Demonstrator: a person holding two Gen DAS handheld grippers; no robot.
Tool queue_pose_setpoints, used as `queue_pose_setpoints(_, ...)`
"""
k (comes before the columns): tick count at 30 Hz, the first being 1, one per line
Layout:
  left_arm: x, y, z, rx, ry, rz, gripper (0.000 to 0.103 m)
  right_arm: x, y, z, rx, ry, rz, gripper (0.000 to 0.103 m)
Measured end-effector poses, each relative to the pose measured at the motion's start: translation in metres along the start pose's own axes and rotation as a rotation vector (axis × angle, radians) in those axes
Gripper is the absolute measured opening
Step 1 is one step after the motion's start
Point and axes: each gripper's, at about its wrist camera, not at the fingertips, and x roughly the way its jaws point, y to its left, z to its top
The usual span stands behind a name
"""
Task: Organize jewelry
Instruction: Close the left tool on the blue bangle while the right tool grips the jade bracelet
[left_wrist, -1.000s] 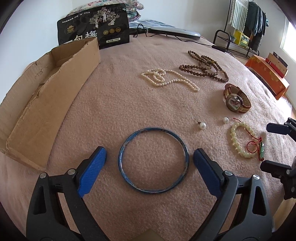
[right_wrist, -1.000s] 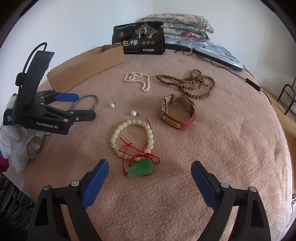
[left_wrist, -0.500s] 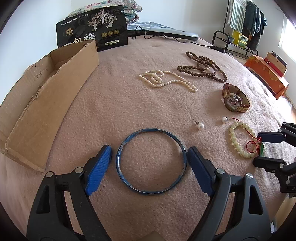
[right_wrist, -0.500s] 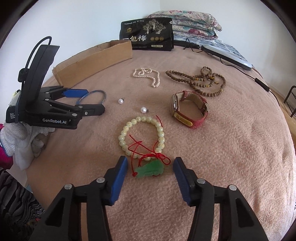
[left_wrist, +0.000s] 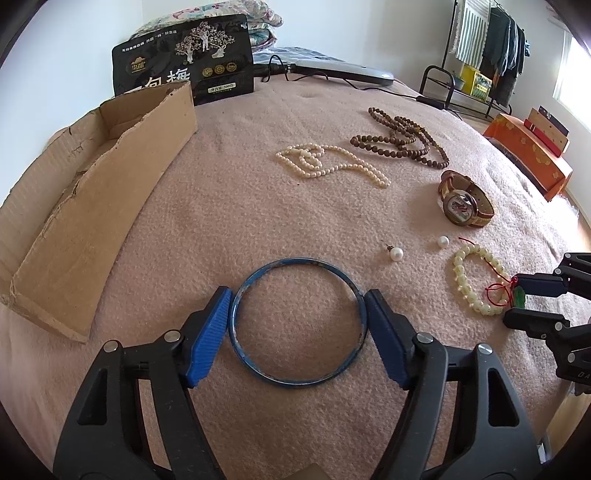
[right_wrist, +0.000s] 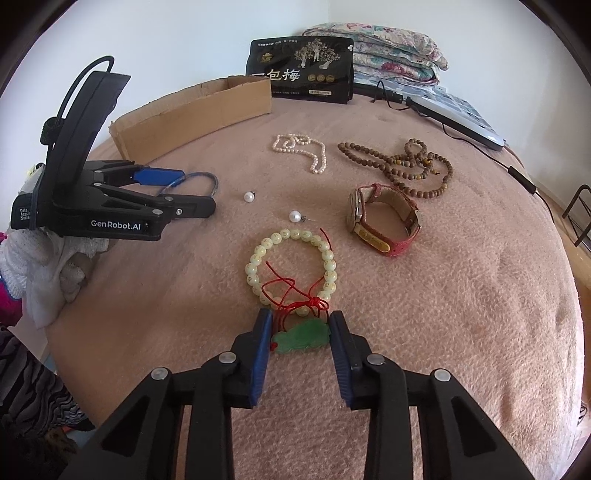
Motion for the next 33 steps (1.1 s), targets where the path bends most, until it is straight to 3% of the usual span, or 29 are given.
queue_pose_setpoints(16, -0.018, -0.003, 0.002, 0.004, -0.013, -0.030, 0.074, -0.030, -0.011, 0.003, 0.045, -0.059, -0.039, 0.031)
queue_pose_setpoints(33, -0.080, 0.006, 0.015, -0.009, -0.133, -0.031, 0.074, -0.084, -0.011, 0.030, 0.040, -0.151, -0.095, 0.031)
